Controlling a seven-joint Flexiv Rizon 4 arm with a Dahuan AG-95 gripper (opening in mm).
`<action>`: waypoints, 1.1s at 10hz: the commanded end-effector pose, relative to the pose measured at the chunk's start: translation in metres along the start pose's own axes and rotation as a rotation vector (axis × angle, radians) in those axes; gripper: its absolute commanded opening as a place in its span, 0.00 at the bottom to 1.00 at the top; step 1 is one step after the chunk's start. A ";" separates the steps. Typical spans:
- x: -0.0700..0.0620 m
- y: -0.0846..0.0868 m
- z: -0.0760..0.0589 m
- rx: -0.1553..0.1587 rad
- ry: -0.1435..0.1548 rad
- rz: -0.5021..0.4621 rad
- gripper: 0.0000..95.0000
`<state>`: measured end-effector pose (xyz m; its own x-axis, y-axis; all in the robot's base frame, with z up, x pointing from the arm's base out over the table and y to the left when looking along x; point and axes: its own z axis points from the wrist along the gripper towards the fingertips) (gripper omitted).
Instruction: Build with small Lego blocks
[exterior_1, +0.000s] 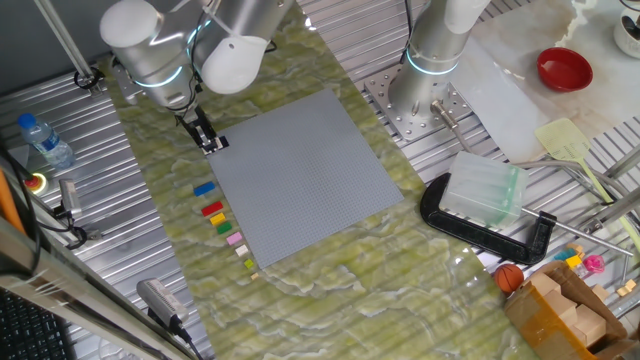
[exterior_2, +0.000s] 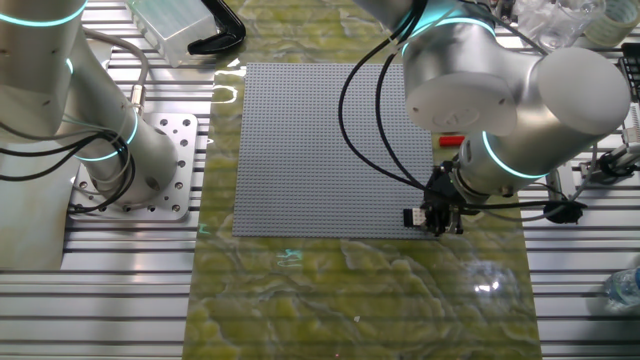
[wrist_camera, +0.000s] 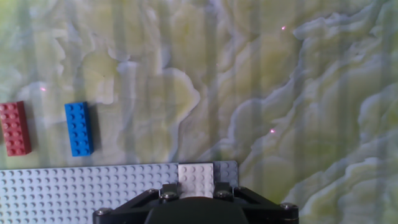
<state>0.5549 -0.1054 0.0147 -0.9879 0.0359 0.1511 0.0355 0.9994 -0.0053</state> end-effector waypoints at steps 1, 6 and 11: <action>0.001 0.001 0.000 -0.004 0.001 0.003 0.00; 0.003 0.001 0.002 -0.004 0.000 0.005 0.00; 0.003 0.001 0.004 0.003 0.001 0.005 0.00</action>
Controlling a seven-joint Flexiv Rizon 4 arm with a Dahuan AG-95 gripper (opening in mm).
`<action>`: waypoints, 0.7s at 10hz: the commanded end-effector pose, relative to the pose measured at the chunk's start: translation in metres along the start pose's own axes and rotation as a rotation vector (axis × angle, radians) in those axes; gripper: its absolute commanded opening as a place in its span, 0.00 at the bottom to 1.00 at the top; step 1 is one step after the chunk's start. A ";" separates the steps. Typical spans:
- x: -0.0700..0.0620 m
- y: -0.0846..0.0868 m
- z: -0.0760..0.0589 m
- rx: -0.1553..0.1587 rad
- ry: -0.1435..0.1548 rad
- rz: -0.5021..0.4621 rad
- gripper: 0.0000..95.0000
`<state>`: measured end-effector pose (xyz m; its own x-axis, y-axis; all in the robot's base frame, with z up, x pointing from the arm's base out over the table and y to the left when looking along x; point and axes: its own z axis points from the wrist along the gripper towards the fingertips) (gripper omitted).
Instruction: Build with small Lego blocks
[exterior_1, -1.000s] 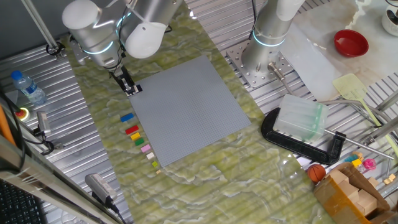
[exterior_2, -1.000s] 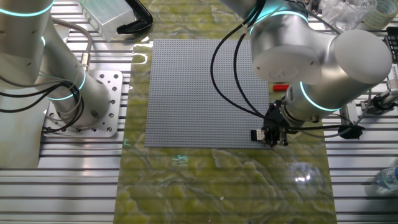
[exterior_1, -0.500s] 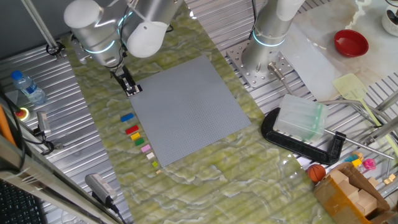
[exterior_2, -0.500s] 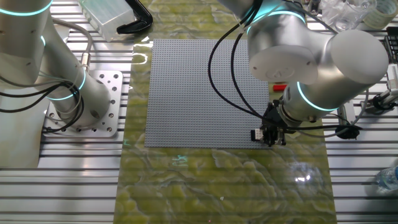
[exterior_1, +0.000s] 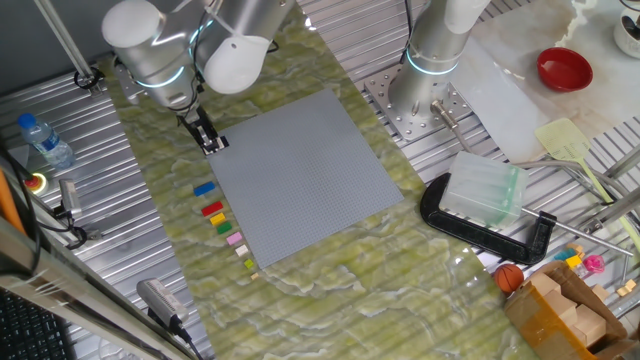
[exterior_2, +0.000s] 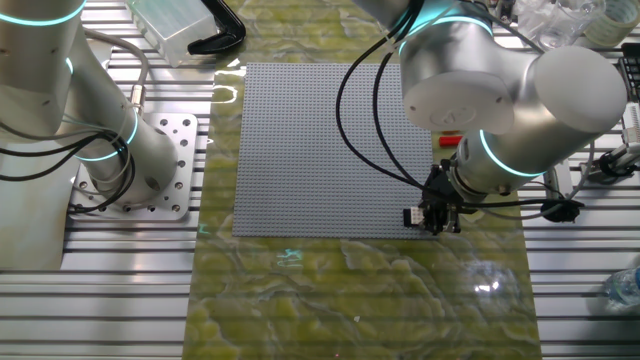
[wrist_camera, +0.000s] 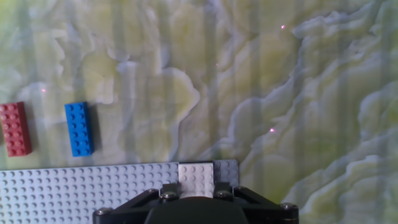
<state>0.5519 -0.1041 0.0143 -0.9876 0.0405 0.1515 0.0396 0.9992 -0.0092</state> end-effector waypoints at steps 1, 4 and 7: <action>-0.001 0.000 0.005 0.002 -0.003 0.000 0.00; -0.001 -0.001 0.006 0.004 -0.001 -0.008 0.00; -0.003 -0.001 0.010 0.001 0.002 -0.014 0.00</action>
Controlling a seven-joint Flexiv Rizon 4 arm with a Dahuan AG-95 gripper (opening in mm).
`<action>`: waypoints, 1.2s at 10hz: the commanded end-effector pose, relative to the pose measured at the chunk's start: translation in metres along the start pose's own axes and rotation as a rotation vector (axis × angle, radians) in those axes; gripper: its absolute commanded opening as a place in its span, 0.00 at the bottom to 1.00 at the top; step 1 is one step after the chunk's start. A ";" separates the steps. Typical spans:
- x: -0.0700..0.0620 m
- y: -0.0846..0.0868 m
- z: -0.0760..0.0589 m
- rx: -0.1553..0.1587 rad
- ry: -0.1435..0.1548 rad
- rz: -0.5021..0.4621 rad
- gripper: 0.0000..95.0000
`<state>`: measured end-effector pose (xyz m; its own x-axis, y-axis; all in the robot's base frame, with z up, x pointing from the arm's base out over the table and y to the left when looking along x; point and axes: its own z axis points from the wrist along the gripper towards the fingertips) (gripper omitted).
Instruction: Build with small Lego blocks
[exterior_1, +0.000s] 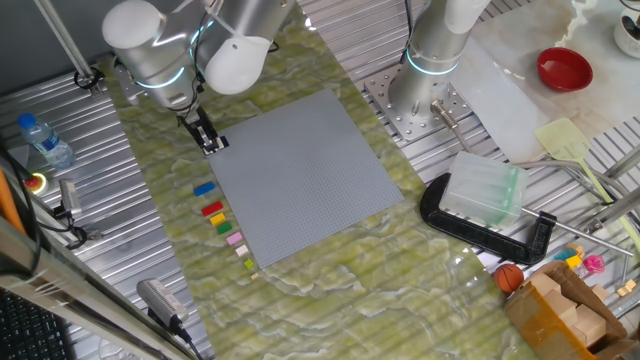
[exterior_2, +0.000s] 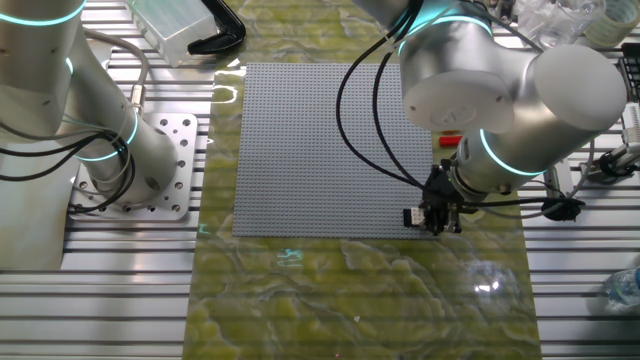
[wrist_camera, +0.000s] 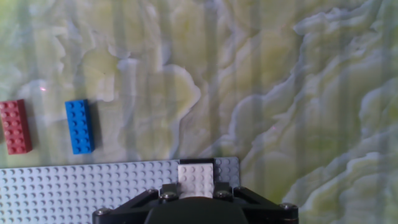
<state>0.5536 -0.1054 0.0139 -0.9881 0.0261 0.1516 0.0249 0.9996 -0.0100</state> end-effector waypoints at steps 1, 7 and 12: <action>-0.001 0.000 0.011 -0.003 0.004 0.001 0.00; -0.003 0.000 0.018 -0.011 0.018 -0.007 0.00; -0.004 0.001 0.019 -0.011 0.033 -0.019 0.20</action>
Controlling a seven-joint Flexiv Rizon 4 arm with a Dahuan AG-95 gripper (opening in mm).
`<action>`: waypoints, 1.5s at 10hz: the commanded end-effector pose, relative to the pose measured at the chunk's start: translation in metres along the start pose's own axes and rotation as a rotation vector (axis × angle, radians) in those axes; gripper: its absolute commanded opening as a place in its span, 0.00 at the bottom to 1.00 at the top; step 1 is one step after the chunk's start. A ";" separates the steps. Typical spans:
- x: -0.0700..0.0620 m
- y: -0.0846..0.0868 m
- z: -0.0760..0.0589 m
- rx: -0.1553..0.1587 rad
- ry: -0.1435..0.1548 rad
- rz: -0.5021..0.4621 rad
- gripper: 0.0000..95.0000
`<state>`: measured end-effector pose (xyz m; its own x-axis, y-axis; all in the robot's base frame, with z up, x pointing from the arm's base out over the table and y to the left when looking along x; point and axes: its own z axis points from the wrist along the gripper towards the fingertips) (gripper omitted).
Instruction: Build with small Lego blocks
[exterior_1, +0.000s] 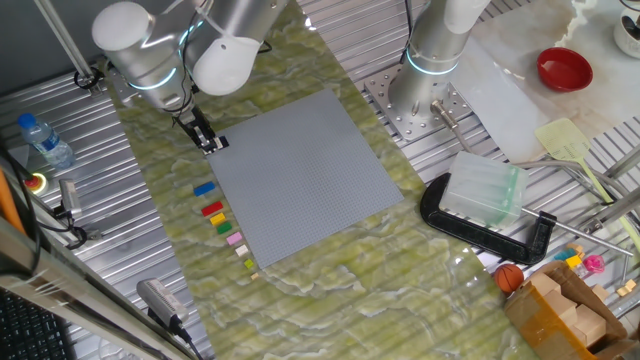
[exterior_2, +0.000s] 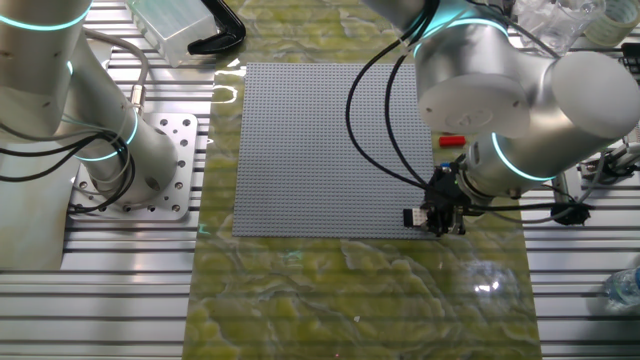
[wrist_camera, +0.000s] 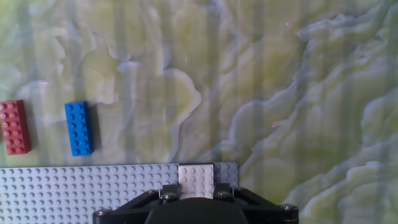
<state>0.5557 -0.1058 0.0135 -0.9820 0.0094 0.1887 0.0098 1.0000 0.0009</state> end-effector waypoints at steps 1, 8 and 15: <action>-0.002 0.001 0.019 -0.003 -0.005 -0.004 0.40; -0.001 0.005 0.007 -0.012 0.003 -0.002 0.40; 0.003 0.004 -0.002 -0.002 0.008 -0.015 0.40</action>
<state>0.5529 -0.1014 0.0158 -0.9806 -0.0088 0.1958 -0.0079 1.0000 0.0054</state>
